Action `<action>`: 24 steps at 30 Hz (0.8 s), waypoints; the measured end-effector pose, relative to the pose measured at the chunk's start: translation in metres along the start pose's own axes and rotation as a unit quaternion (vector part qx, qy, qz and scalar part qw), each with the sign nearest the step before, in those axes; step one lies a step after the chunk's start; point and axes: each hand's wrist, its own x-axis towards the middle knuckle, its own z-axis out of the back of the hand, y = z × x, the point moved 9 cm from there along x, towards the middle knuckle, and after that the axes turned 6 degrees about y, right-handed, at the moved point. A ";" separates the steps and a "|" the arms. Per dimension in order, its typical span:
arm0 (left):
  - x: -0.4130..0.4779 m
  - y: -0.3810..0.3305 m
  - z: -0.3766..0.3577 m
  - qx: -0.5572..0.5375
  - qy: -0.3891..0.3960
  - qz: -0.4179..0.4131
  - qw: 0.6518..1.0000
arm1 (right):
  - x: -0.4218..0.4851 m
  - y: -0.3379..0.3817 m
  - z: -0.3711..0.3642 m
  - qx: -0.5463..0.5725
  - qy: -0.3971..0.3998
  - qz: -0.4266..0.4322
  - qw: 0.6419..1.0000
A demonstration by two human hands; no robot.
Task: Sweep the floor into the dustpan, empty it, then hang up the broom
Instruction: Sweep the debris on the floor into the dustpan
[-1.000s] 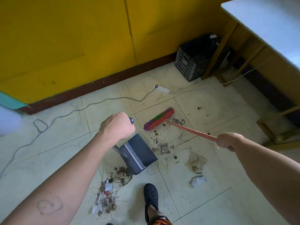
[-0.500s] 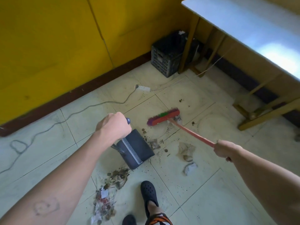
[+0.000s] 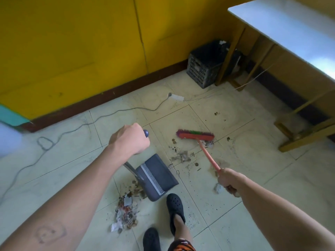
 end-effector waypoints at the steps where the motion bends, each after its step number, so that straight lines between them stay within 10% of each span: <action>1: -0.007 0.012 -0.003 -0.005 -0.002 0.003 1.000 | -0.002 0.007 -0.012 0.004 0.001 0.002 1.000; 18: -0.091 0.107 -0.026 -0.010 -0.007 -0.018 1.000 | -0.163 0.117 -0.160 -0.210 0.153 0.131 0.957; 24: -0.107 0.124 -0.026 -0.016 0.018 -0.022 0.999 | -0.207 0.132 -0.159 -0.110 0.239 0.119 0.957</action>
